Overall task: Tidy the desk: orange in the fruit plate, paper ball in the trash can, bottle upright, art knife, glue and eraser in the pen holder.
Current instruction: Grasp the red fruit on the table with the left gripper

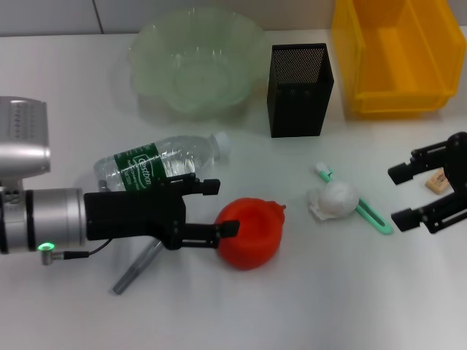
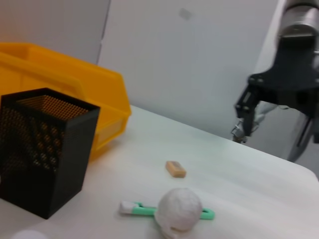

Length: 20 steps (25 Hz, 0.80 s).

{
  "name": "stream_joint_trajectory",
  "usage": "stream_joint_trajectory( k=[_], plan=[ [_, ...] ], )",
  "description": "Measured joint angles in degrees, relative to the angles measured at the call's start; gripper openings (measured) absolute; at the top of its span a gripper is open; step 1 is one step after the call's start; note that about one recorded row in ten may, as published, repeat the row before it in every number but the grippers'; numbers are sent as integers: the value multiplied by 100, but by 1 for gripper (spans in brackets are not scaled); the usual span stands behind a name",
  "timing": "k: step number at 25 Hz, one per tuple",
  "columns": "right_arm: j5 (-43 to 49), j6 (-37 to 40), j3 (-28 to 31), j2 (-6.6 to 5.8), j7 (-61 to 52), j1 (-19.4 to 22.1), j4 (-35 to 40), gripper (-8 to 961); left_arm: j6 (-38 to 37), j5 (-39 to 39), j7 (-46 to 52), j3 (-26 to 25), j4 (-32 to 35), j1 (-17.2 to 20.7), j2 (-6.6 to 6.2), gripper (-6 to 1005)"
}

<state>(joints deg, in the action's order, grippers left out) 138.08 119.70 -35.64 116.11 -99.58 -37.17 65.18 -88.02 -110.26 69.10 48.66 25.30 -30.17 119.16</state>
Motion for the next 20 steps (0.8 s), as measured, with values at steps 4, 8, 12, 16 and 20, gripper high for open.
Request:
stream_joint_trajectory(
  k=[4,8,12,16,20],
  plan=[
    [141,1,-229,44,71,81,146,834,313,131,12,46,-261,-173,2,763],
    [227,-59,-292,62,125,133,158,834,543,145,66,95,-422,-318,2,756],
    [252,-112,-291,71,194,174,157,834,781,146,171,209,-453,-345,2,750],
    [267,-167,-298,80,224,221,155,834,971,145,324,371,-456,-336,2,743],
    [277,-254,-301,108,232,236,137,834,1113,145,449,614,-450,-336,1,737]
  ],
)
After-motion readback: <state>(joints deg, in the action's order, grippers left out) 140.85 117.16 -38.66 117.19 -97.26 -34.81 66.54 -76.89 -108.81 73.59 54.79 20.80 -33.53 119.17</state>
